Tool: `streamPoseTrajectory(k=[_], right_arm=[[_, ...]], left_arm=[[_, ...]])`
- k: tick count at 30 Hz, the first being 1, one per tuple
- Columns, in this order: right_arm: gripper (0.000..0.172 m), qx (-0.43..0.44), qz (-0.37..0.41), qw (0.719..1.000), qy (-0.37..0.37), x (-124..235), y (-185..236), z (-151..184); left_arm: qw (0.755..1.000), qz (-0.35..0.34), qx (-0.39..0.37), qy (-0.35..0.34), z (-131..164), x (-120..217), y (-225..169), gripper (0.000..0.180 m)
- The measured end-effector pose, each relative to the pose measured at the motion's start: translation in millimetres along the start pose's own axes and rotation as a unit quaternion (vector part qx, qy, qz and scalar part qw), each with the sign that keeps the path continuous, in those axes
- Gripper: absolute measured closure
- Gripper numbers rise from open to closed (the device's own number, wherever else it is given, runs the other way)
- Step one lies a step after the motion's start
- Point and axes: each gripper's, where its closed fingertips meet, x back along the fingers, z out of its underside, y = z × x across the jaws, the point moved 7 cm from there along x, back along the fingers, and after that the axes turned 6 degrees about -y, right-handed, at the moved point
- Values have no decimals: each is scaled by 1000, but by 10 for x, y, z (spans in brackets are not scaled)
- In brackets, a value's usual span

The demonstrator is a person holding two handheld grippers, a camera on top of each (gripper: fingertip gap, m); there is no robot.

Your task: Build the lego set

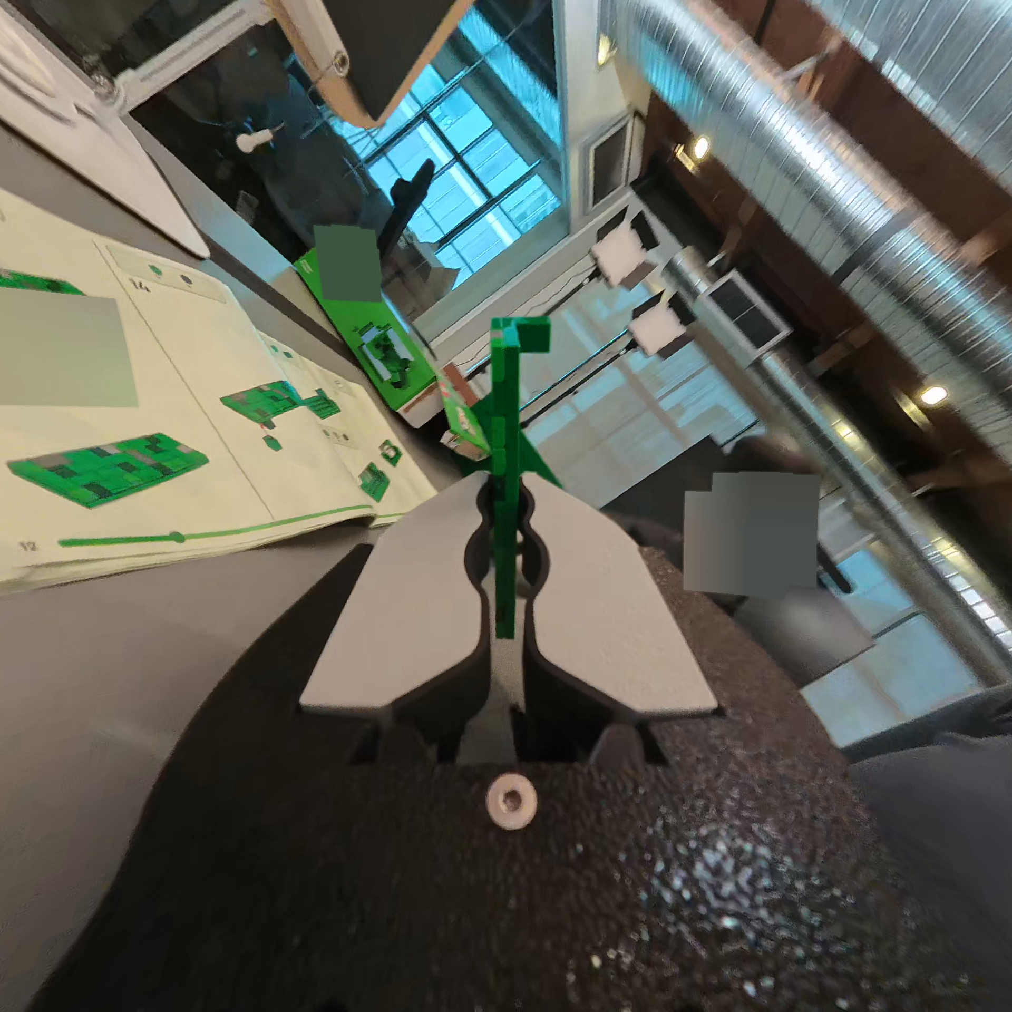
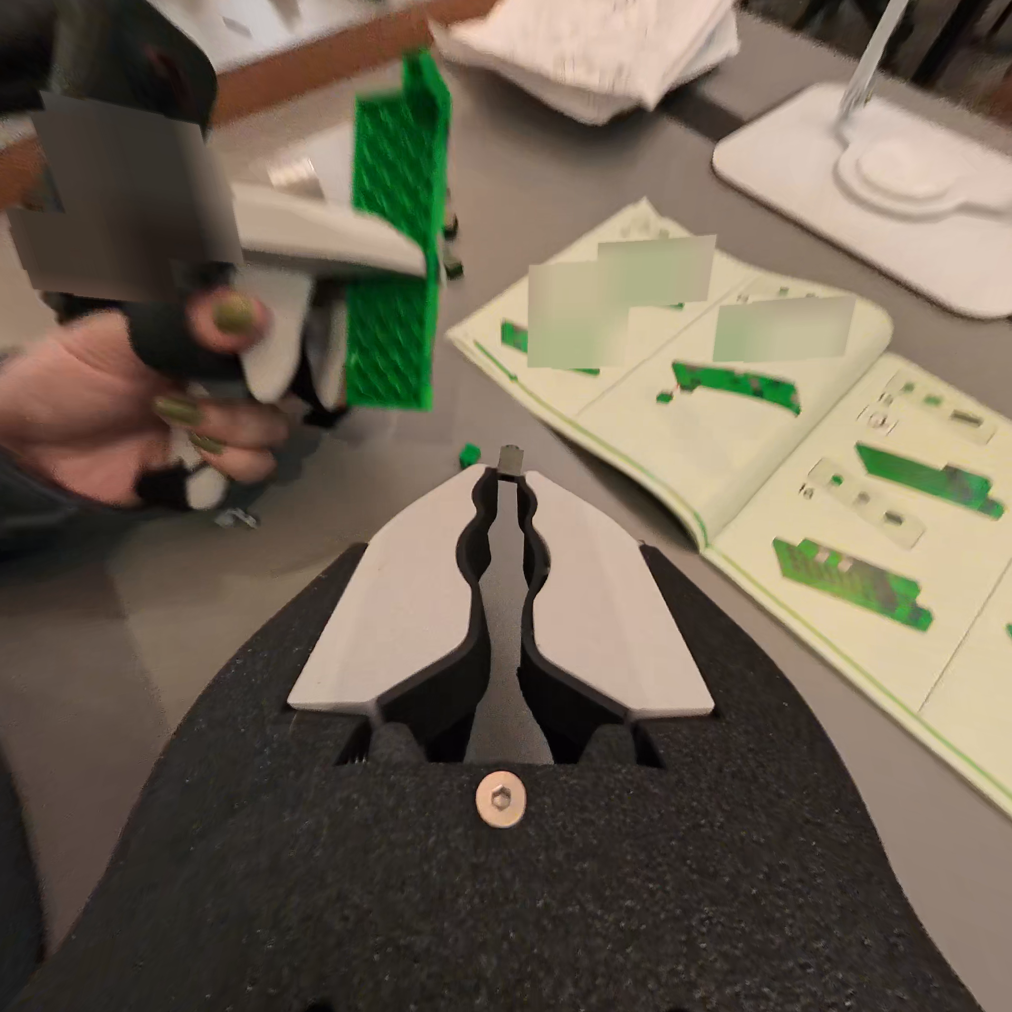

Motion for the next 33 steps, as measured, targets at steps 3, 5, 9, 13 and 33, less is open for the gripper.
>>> streamPoseTrajectory(k=[3, 5, 9, 13, 33], right_arm=[[165, 22, 12, 999, -30, 57, 72, -286], [165, 30, 16, 999, -38, 55, 129, -433], [166, 53, 28, 997, -38, -12, 204, -582], [166, 50, 24, 998, -30, -77, 235, -619], [166, 18, 18, 998, -51, -51, 179, -573]], left_arm=[[997, -22, -77, 23, 49, -31, -63, 175], [989, -43, -136, 37, 75, -44, -95, 175], [968, -71, -234, 55, 114, -64, -161, 175], [952, -90, -281, 75, 162, -83, -182, 175], [929, -106, -338, 110, 228, -110, -185, 175]])
